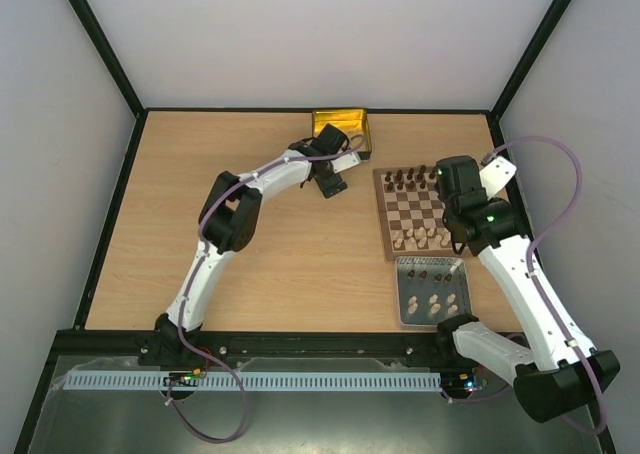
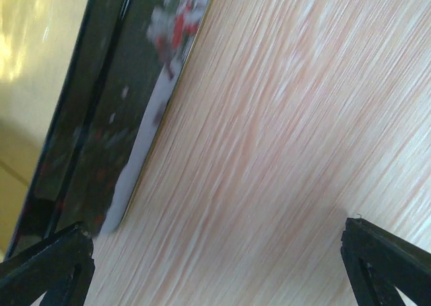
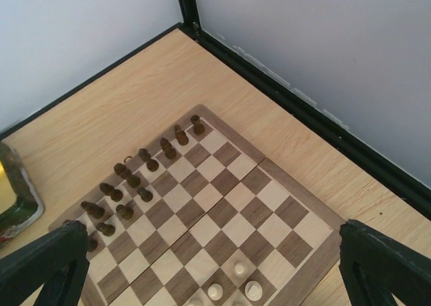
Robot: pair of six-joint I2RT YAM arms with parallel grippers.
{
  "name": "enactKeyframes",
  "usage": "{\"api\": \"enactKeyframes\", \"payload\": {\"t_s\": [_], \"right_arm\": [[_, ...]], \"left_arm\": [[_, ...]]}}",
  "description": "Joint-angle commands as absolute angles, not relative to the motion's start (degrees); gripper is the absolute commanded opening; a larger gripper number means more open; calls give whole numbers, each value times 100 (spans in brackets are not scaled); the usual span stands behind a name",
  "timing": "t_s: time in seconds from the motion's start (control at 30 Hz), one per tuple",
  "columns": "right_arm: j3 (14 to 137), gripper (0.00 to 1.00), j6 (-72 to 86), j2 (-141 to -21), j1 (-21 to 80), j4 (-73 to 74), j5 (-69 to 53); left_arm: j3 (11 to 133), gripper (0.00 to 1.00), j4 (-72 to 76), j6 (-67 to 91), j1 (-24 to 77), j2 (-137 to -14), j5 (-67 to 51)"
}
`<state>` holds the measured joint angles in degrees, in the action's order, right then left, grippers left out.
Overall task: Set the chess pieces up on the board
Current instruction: Move the storage box to the center of the board, then move the chessboard to the center of the board.
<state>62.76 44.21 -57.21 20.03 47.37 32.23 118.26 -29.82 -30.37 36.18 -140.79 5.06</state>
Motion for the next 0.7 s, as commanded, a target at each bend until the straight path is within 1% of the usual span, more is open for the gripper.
{"api": "enactKeyframes", "payload": {"t_s": [0.0,0.1,0.23,0.33,0.4,0.47,0.6,0.67], "right_arm": [[6288,98,4619,-5762,1760,4910,3364],[6351,98,4731,-5807,1507,4843,3091],[6329,98,4997,-5995,1120,4553,2843],[6342,98,5145,-6268,523,4388,2297],[6317,98,5258,-6438,174,4262,2048],[6347,98,5360,-6694,-147,4239,1795],[6181,100,5615,-7047,-905,4016,1238],[6071,99,5789,-7195,-1301,3854,930]], "left_arm": [[11297,100,-2787,-2875,3357,-13399,564],[11020,100,-3095,-2553,3229,-12807,-159],[10043,100,-3174,-2409,3199,-11227,-1656],[9715,99,-3544,-2439,3205,-10513,-2179],[9638,99,-4008,-2566,3195,-10227,-2408],[9306,99,-4216,-2598,3198,-9891,-2448],[8593,99,-4201,-2575,3170,-9243,-2408],[8269,99,-4148,-2576,3172,-8947,-2427]]}}
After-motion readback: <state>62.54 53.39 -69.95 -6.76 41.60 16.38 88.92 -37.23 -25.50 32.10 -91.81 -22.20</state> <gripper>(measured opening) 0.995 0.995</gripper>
